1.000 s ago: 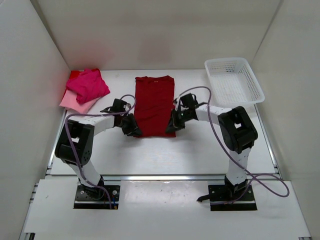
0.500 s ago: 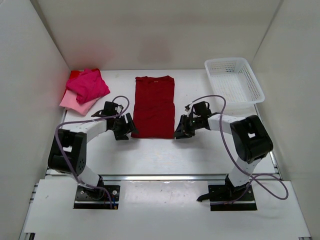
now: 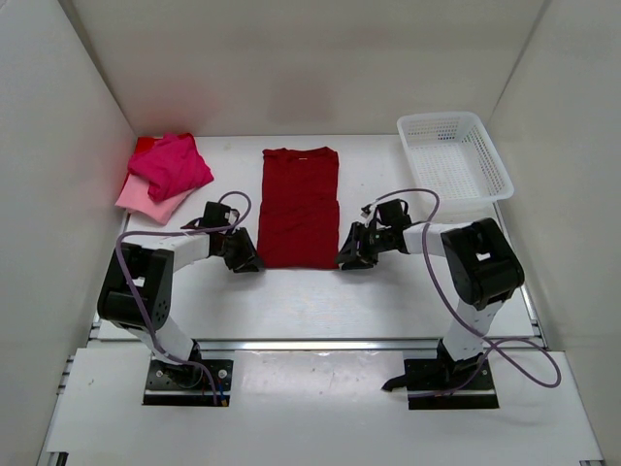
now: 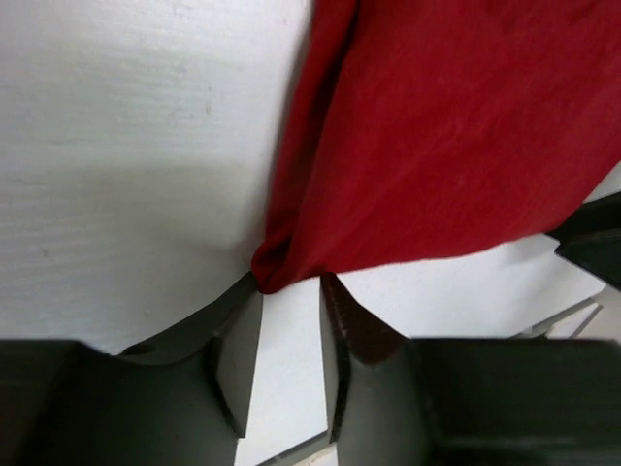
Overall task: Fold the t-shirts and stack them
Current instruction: Pick up the 2/3-rectangle-folded T-shirt from the center of the board.
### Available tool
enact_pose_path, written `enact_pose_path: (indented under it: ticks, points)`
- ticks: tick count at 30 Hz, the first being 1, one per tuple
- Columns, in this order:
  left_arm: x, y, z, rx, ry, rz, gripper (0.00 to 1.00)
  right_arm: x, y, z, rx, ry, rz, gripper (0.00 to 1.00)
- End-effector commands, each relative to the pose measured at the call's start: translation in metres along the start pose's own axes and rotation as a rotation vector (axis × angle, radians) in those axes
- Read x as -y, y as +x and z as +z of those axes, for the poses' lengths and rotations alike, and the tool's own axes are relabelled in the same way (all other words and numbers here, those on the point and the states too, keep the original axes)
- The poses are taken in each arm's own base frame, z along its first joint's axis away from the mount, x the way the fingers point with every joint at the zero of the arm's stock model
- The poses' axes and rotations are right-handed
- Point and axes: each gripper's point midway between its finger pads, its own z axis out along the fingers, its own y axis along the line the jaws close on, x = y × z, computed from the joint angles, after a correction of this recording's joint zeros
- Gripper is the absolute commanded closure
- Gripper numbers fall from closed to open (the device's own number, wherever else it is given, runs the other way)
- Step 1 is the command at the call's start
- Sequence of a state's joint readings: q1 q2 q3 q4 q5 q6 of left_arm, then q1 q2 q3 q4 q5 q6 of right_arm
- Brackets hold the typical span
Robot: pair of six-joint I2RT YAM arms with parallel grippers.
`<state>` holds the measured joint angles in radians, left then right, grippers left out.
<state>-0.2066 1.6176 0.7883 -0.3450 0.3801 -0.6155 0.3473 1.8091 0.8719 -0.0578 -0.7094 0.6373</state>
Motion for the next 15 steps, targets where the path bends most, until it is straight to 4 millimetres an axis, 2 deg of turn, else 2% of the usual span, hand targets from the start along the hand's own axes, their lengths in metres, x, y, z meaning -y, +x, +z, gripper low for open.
enact_pose_path:
  ticks: [1, 6, 8, 9, 11, 12, 15]
  points:
    - [-0.011, -0.011, 0.006, 0.055, -0.056, -0.007, 0.61, -0.001, -0.001, 0.01, 0.006, 0.014, -0.04, 0.61]
    - [-0.013, -0.014, 0.004, 0.09, -0.066, -0.015, 0.67, -0.005, 0.004, 0.02, 0.001, 0.019, -0.035, 0.64]
    - [-0.013, -0.015, 0.004, 0.098, -0.067, -0.014, 0.75, -0.001, 0.005, 0.023, -0.004, 0.034, -0.021, 0.74]
    - [-0.013, -0.017, 0.003, 0.105, -0.071, -0.009, 0.79, -0.008, -0.001, 0.024, 0.017, 0.016, -0.039, 0.79]
    - [-0.014, -0.018, 0.002, 0.106, -0.079, 0.003, 0.96, -0.009, -0.003, 0.023, 0.03, 0.022, -0.042, 0.92]
    - [-0.013, -0.021, 0.002, 0.114, -0.081, 0.012, 0.99, -0.005, -0.003, 0.022, 0.035, 0.03, -0.038, 0.98]
    - [-0.011, -0.018, -0.002, 0.103, -0.087, 0.044, 1.0, -0.005, 0.003, 0.018, 0.044, 0.047, -0.061, 1.0]
